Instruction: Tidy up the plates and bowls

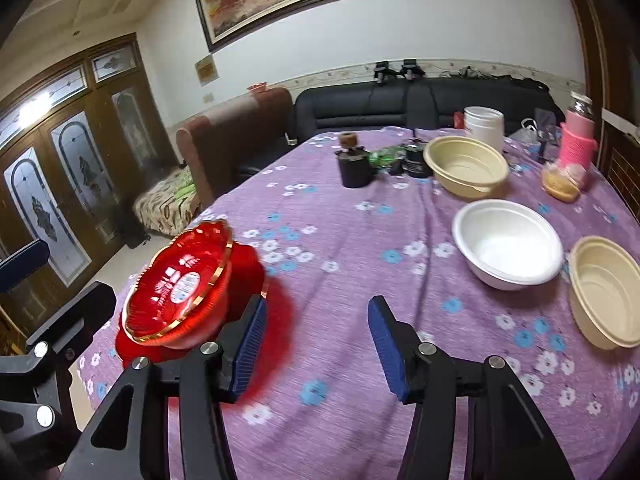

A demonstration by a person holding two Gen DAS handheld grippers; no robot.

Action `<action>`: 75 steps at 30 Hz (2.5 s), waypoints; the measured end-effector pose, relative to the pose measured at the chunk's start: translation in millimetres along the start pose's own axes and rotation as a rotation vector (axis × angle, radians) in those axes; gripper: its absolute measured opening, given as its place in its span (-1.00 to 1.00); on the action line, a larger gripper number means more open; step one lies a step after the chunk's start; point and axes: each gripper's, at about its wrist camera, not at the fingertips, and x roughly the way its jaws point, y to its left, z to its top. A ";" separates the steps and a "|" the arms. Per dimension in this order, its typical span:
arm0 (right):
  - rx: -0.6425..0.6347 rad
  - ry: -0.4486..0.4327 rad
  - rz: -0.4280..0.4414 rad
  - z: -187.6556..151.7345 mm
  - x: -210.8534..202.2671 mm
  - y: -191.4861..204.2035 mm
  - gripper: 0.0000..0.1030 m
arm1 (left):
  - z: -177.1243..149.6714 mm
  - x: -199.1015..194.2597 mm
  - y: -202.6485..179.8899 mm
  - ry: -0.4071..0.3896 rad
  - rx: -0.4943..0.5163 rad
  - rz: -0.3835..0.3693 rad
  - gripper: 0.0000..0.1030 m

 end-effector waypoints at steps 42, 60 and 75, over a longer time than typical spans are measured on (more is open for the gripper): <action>0.215 -0.034 -0.092 29.5 -18.7 -146.1 0.17 | 33.3 66.9 -109.5 0.164 0.139 -0.184 0.78; 0.334 0.047 -0.166 73.6 62.1 -227.0 0.23 | 83.3 209.4 -145.1 0.457 -0.136 -0.503 0.59; 0.311 0.121 -0.111 67.2 79.5 -232.5 -0.27 | 72.8 243.0 -207.2 0.574 -0.123 -0.608 -0.39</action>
